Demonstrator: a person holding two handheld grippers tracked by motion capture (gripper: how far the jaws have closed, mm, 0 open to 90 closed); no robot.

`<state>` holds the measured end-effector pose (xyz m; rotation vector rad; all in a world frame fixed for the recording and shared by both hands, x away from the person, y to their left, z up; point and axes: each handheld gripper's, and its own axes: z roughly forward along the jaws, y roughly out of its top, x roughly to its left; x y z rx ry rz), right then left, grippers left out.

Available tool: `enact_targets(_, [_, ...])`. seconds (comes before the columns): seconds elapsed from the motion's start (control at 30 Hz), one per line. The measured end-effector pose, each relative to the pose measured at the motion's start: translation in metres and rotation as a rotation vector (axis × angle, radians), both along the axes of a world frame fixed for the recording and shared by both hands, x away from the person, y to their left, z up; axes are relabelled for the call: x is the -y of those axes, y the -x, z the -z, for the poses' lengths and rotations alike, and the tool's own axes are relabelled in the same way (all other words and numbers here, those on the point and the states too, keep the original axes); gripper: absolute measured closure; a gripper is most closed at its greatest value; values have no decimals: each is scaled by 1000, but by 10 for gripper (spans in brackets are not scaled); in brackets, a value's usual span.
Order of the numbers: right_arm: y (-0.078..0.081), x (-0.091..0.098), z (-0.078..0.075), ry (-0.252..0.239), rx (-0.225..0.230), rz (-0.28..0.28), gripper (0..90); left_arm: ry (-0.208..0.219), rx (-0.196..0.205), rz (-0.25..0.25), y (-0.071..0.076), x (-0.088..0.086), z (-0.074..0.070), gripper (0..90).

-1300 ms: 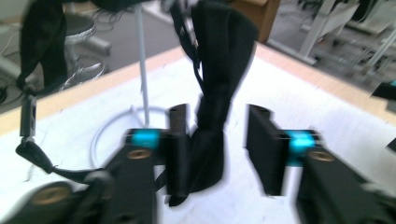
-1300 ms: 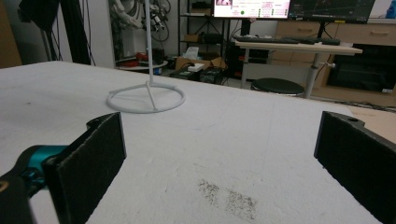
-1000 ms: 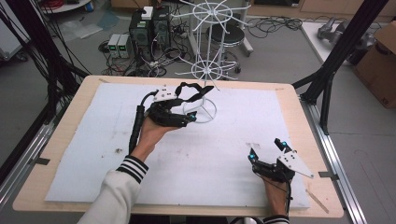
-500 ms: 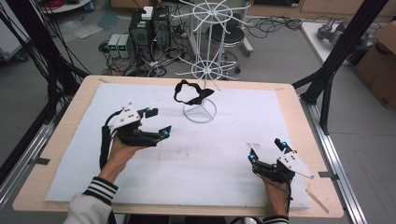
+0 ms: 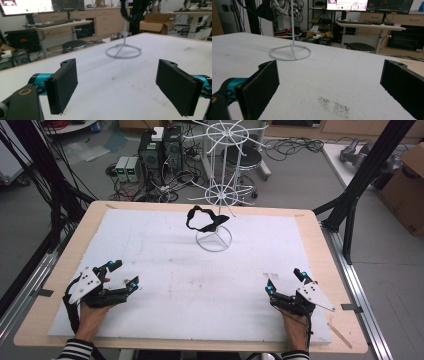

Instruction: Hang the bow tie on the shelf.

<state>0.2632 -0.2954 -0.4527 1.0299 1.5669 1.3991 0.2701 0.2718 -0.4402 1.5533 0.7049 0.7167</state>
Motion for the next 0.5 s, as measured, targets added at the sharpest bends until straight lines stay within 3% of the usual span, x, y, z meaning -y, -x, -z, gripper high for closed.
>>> enact_targets(0.07, [0,0,0,3,2,-1,11,-1,-4,-22,2,-5,6,176])
enact_targets(0.13, [0,0,0,9,6,-2,11,27,-3,-25,4,-8,11,175])
enact_targets(0.3, [1,0,0,-6,1,0,10,98,73,-59,11,-14,15,167])
enact_targets(0.5, [1,0,0,-5,-1,1,11,100,74,-63,11,-14,15,166])
